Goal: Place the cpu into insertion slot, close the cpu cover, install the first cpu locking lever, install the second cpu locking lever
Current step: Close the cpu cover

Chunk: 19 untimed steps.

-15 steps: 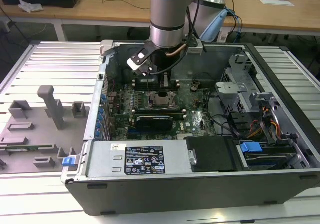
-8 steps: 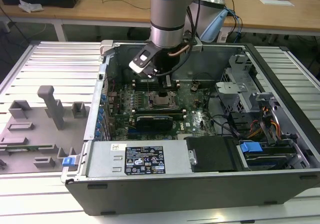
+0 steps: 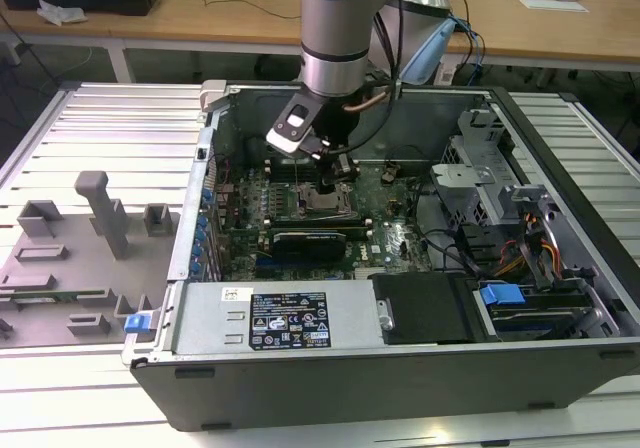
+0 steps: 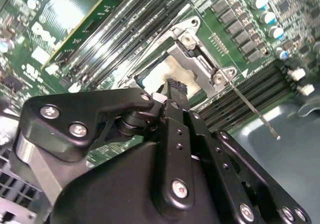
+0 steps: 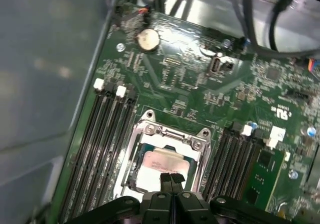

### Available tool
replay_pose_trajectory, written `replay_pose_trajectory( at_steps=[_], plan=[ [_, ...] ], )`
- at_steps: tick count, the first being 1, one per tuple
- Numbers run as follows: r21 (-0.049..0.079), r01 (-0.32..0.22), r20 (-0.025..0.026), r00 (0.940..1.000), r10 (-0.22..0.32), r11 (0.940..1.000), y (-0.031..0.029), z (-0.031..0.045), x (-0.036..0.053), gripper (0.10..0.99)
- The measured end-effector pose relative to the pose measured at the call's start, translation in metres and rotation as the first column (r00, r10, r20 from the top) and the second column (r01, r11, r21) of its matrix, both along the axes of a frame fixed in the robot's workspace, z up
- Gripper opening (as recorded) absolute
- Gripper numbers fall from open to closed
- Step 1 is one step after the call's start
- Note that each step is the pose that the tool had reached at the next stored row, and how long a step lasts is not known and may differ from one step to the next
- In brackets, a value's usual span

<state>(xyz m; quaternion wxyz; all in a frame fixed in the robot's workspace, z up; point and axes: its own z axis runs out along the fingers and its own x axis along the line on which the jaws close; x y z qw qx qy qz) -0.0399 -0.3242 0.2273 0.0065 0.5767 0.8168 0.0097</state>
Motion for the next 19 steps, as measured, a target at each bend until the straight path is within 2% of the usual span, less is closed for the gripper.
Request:
replay_pose_trajectory(
  at_steps=[4, 7, 9, 12, 13, 14, 15, 16, 17, 19],
  plan=[
    [-0.001, -0.099, 0.0, 0.9951, 0.099, 0.9951, 0.0001, -0.0001, 0.0, 0.106],
    [-0.001, -0.19, -0.0001, 0.9817, 0.19, 0.9817, 0.0001, -0.0001, 0.0, 0.106],
    [-0.001, -0.227, -0.0001, 0.9739, 0.227, 0.9739, 0.0001, 0.0, 0.0, 0.106],
    [-0.001, -0.297, -0.0001, 0.955, 0.297, 0.955, 0.0001, -0.0001, 0.0, 0.106],
    [-0.001, -0.323, -0.0001, 0.9463, 0.323, 0.9463, 0.0001, -0.0001, 0.0, 0.106],
    [-0.001, -0.34, -0.0001, 0.9406, 0.34, 0.9406, 0.0001, -0.0001, 0.0, 0.106],
    [-0.001, -0.363, -0.0001, 0.9318, 0.363, 0.9318, 0.0001, -0.0001, 0.0, 0.106],
    [-0.001, -0.379, -0.0001, 0.9255, 0.379, 0.9255, 0.0001, -0.0001, 0.0, 0.106],
    [-0.001, -0.409, -0.0001, 0.9124, 0.409, 0.9124, 0.0001, -0.0001, 0.0, 0.106],
    [-0.001, -0.446, -0.0001, 0.8949, 0.446, 0.8949, 0.0001, -0.0002, 0.0, 0.106]
  ],
)
